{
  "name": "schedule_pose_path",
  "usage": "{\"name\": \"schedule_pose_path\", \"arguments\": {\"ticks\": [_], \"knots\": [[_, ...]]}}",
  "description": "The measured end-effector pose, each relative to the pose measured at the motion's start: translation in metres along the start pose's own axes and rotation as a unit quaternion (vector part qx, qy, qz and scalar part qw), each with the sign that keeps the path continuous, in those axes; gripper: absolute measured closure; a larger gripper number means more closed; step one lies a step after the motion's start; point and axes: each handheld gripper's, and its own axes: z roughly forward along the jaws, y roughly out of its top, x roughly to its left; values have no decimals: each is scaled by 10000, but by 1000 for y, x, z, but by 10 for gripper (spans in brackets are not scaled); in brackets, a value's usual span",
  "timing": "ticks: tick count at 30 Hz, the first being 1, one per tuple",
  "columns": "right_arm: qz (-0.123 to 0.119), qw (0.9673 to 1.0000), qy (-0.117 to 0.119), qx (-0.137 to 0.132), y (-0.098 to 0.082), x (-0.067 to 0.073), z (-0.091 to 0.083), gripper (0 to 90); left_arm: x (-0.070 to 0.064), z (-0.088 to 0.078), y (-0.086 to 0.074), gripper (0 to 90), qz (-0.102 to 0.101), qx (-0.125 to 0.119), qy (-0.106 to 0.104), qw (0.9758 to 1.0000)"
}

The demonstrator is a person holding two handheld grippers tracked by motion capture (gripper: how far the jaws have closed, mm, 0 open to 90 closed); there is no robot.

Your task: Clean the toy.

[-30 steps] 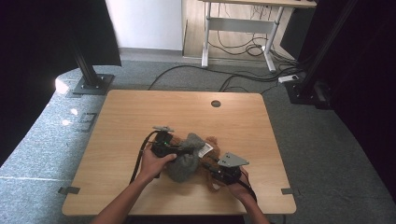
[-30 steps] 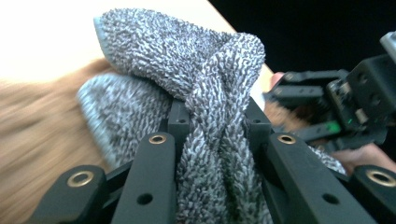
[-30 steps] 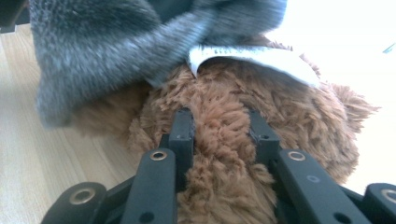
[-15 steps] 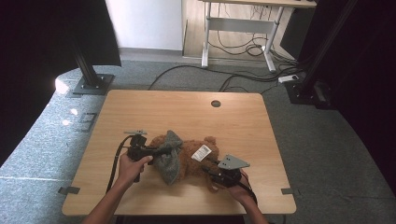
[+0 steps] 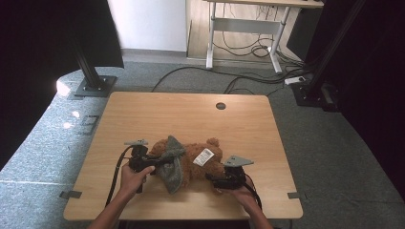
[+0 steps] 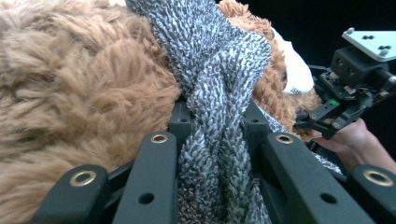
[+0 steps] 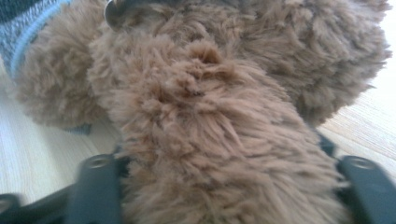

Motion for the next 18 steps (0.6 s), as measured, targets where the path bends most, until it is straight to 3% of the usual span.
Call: {"name": "schedule_pose_path", "arguments": {"ticks": [3, 8, 18], "knots": [[87, 9996, -240, -93, 0, -2, 4, 524, -1, 4, 0, 725, 87, -59, 94, 9999], [-84, 9958, -884, -235, 6, -6, 14, 590, -6, 15, 6, 725, 422, -24, 366, 9984], [17, 9881, -1461, -487, 18, -33, 34, 616, 1, 40, 23, 728, 604, -149, 619, 9961]]}}
